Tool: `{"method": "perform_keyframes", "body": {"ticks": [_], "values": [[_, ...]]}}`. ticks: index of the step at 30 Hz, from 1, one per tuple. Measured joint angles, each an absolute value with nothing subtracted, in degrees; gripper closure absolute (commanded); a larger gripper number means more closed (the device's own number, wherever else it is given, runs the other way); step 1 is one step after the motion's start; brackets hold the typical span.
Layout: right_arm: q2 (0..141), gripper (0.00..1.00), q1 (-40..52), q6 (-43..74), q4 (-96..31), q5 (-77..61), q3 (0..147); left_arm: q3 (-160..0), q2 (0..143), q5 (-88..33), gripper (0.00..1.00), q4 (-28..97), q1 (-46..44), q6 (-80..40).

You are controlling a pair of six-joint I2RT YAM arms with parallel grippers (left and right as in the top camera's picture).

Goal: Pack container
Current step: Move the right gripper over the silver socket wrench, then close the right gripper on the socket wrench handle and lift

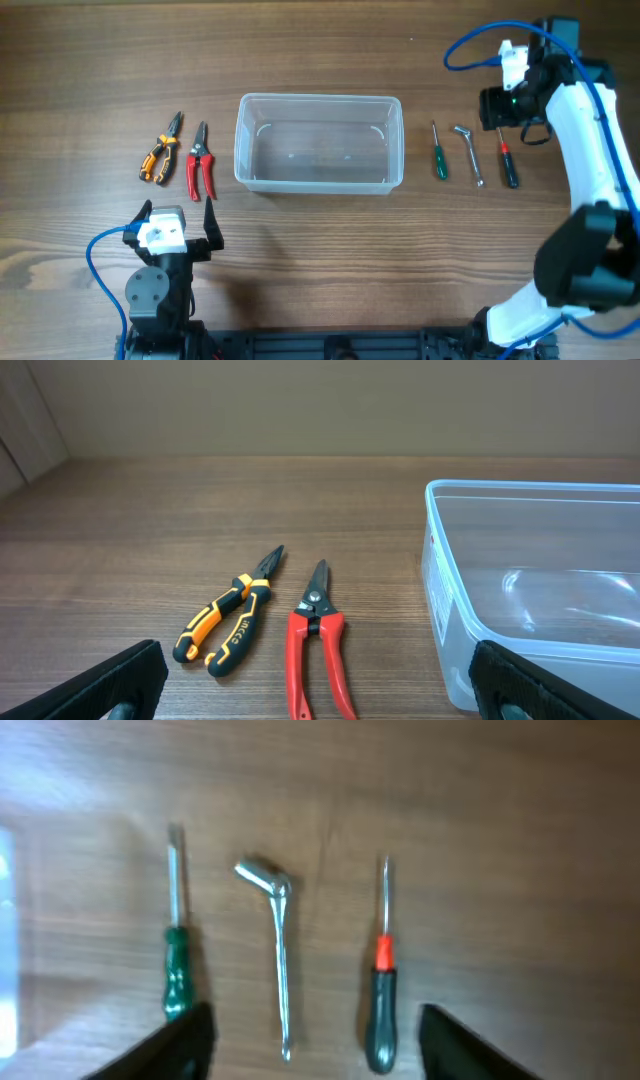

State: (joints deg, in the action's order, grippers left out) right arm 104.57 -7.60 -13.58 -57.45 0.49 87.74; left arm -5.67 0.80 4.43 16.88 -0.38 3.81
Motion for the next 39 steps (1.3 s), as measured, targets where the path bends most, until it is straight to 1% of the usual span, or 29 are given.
{"method": "perform_keyframes", "body": {"ticks": [1, 3, 7, 16, 19, 25, 30, 39], "values": [[106.9, 0.43, -8.1, -13.5, -57.9, 0.4, 87.7, -5.7, 0.8, 4.4, 0.00, 16.9, -0.4, 3.8], [110.3, 0.48, -8.4, -13.6, -58.4, -0.4, 87.7, -5.7, 0.8, 4.4, 0.00, 16.9, -0.4, 3.8], [115.3, 0.48, -8.4, -13.4, -58.5, -1.8, 87.7, -5.7, 0.8, 4.4, 0.00, 16.9, -0.4, 3.8], [115.5, 0.48, -8.4, -14.4, -59.1, -2.6, 87.7, -5.7, 0.8, 4.4, 0.00, 16.9, -0.4, 3.8], [115.5, 0.43, -8.4, -16.2, -58.9, -2.6, 87.4, -5.7, 0.8, 4.4, 0.00, 16.9, -0.4, 3.8], [115.5, 0.43, -8.4, -19.8, -55.9, -3.0, 83.2, -5.7, 0.8, 4.4, 0.00, 16.9, -0.4, 3.8], [115.5, 0.43, -8.3, -19.9, -54.2, -3.0, 82.7, -5.7, 0.8, 4.4, 0.00, 16.9, -0.4, 3.8], [115.4, 0.42, -8.3, -20.1, -46.2, -3.5, 75.7, -5.7, 0.8, 4.4, 0.00, 16.9, -0.4, 3.8]]}}
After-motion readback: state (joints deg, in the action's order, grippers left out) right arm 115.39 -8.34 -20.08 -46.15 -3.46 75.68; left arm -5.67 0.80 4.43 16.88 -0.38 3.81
